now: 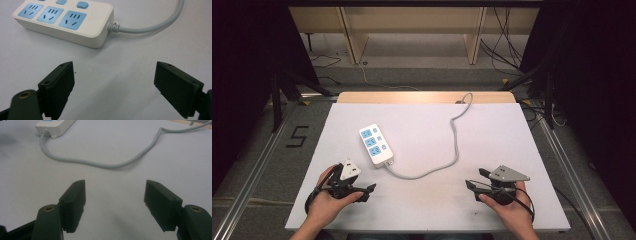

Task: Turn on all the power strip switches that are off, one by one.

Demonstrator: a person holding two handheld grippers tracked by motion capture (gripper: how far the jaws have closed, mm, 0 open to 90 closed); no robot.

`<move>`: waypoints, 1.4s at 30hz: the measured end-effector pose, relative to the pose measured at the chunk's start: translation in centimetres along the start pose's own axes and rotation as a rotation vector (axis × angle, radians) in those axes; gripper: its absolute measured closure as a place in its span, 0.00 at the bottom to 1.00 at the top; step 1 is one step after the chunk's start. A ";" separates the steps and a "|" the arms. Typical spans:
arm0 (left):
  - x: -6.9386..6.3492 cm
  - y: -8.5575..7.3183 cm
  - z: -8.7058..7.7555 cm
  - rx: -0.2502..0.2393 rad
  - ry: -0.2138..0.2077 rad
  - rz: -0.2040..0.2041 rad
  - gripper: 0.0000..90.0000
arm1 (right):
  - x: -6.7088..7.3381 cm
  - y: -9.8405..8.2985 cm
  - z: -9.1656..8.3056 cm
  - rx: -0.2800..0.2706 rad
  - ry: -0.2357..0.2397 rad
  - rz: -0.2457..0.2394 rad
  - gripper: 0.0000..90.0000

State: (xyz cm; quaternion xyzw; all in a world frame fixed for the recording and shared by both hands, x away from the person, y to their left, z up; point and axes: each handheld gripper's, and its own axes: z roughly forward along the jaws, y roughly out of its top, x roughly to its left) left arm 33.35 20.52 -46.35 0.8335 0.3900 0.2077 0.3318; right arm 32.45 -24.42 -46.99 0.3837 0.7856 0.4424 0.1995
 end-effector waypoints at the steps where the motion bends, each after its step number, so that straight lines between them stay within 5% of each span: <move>1: 0.0 0.0 0.0 0.001 0.000 0.001 0.18 | 0.0 0.0 0.0 0.000 0.000 0.000 0.39; 7: -0.1 0.2 -0.2 -0.002 -0.006 -0.022 0.29 | 0.1 0.1 0.0 0.001 0.003 -0.004 0.39; 12: -0.2 0.5 -0.4 -0.008 0.045 -0.010 0.76 | 0.2 0.1 0.1 0.001 -0.001 -0.010 0.39; 16: -0.3 0.6 -0.5 0.014 0.063 -0.011 0.97 | 0.2 0.1 0.1 0.002 -0.003 -0.012 0.39; 30: 0.0 2.4 0.6 0.050 0.032 -0.056 0.99 | 0.2 0.1 0.2 0.006 -0.004 -0.017 0.39; 42: 0.9 4.0 1.0 0.033 0.026 -0.104 0.99 | 0.2 0.1 0.2 0.009 0.000 -0.013 0.38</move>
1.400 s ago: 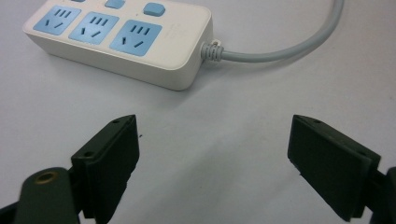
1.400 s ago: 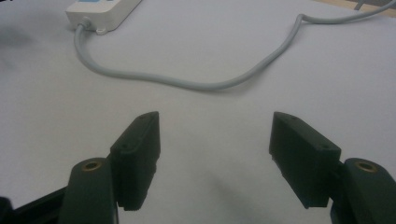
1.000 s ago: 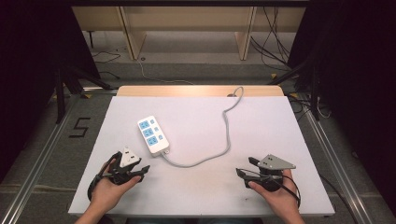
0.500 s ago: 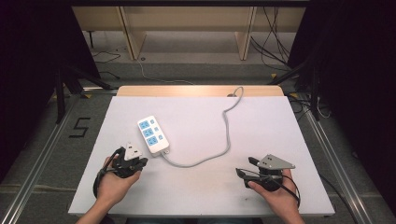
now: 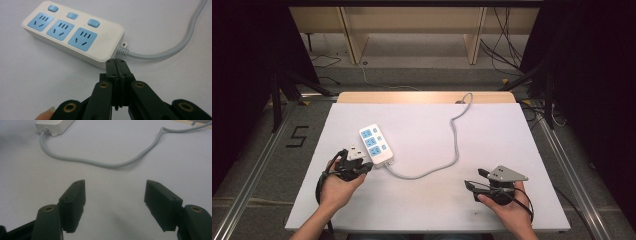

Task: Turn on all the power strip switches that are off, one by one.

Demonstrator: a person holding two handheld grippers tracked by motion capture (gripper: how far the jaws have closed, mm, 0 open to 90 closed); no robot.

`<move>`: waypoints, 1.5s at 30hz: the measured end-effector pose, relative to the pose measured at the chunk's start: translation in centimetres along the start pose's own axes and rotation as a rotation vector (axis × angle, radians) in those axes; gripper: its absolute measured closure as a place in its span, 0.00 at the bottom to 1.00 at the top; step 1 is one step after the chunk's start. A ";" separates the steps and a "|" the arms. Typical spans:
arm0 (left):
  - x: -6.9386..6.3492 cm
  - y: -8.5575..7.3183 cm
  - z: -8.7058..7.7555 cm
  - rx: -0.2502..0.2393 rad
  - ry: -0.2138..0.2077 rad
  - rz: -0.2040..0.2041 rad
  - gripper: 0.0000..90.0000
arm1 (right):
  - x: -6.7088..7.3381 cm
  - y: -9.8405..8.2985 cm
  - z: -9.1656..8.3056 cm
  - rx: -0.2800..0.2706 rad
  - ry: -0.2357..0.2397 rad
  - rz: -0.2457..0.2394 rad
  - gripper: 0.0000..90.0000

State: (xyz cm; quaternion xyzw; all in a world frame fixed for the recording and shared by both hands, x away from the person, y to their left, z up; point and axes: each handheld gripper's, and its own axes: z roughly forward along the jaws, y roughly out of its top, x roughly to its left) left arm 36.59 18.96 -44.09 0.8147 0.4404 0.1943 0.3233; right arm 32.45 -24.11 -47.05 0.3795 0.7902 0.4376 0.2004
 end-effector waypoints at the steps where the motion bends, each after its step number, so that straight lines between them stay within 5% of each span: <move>1: 0.0 0.1 0.0 0.001 0.001 0.002 0.99 | 0.0 0.0 0.0 0.000 0.000 0.000 0.38; 21: 0.4 2.9 1.6 0.015 0.020 0.006 1.00 | -0.1 0.0 0.1 0.002 0.005 -0.004 0.38; 45: 0.6 4.3 3.0 0.046 0.023 0.003 0.99 | -0.1 -0.1 -0.1 0.003 -0.001 -0.003 0.38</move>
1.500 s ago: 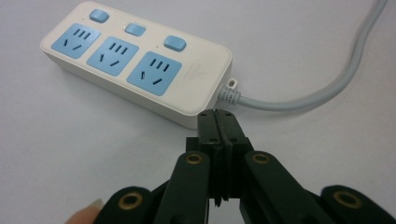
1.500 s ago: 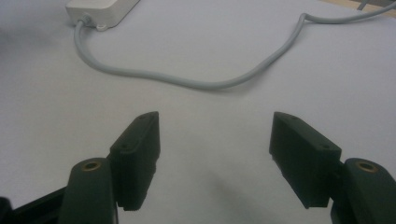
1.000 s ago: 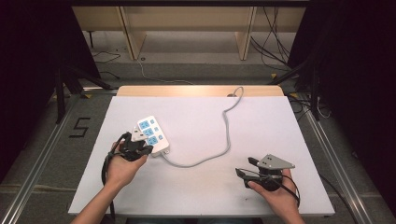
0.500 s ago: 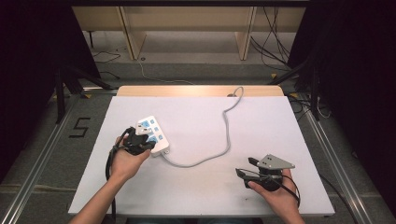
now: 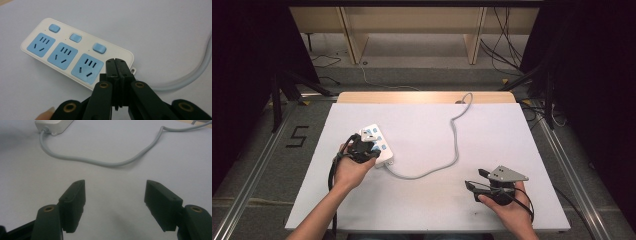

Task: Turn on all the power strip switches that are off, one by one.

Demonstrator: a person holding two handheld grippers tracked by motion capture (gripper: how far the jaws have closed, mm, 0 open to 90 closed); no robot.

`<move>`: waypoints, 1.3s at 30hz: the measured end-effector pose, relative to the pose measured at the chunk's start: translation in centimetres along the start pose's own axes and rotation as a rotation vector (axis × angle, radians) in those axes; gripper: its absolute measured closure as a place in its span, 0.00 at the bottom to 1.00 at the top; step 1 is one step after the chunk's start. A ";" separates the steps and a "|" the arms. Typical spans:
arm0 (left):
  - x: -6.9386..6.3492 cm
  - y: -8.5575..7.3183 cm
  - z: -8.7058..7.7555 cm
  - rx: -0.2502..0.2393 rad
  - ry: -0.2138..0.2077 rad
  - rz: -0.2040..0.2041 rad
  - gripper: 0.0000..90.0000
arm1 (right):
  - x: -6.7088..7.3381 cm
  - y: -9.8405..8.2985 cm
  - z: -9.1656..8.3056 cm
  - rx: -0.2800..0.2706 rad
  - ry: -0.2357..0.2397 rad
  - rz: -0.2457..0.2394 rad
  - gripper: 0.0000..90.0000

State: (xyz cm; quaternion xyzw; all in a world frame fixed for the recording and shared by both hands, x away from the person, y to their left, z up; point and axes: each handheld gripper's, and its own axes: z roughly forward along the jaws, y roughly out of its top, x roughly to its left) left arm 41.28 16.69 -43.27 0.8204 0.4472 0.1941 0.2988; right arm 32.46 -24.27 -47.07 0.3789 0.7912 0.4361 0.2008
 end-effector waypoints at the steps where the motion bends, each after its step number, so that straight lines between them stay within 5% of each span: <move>1: 0.1 0.1 0.0 0.001 -0.001 -0.003 0.99 | 0.0 0.0 0.0 0.000 0.000 0.000 0.38; 39: 0.8 2.3 2.2 0.034 -0.005 -0.035 0.99 | -0.1 -0.1 0.0 0.005 -0.003 0.004 0.38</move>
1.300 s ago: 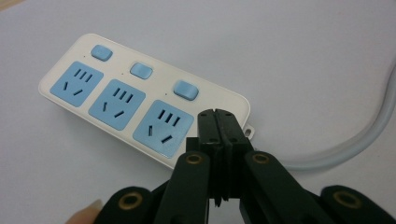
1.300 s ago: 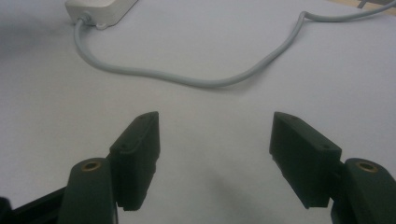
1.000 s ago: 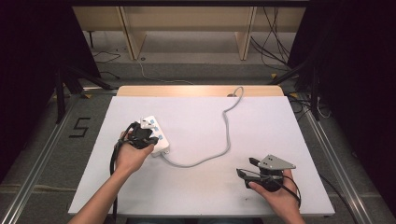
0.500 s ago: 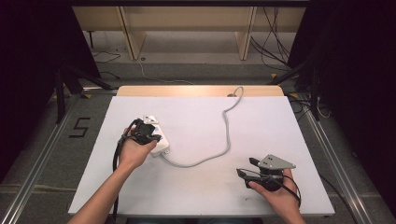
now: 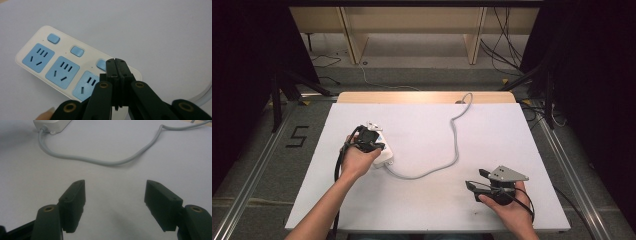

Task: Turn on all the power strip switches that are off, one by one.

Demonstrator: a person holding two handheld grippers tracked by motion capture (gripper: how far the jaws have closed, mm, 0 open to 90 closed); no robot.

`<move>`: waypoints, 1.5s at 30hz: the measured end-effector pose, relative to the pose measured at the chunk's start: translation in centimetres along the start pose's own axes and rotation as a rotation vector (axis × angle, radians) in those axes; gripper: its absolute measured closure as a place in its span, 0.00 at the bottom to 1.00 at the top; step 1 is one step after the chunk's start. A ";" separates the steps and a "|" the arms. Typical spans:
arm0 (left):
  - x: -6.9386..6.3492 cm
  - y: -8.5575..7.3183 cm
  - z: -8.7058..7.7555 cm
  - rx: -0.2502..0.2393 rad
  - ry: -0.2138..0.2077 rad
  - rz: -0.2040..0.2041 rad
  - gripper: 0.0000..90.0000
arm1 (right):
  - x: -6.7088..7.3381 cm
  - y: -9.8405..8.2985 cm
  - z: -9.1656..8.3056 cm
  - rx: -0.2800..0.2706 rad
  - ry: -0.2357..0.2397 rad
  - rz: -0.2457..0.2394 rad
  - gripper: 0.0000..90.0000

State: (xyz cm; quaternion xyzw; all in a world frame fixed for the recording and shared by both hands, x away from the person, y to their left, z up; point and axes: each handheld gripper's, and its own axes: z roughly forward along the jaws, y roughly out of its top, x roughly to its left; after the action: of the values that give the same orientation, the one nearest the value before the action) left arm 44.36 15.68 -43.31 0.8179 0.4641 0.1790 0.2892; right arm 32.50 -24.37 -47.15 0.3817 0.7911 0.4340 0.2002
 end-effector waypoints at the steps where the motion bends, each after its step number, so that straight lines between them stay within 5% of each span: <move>1: 0.0 0.0 0.0 0.001 0.000 0.003 0.99 | 0.0 0.0 0.0 0.000 0.000 0.000 0.38; 45: 0.4 1.5 2.8 0.082 0.033 -0.012 0.99 | -0.2 -0.1 0.1 0.000 -0.001 0.017 0.38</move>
State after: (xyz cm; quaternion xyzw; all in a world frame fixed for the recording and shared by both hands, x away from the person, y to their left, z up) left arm 47.08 14.56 -44.52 0.8233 0.4804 0.1717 0.2489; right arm 32.60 -24.55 -47.31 0.3889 0.7877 0.4354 0.1968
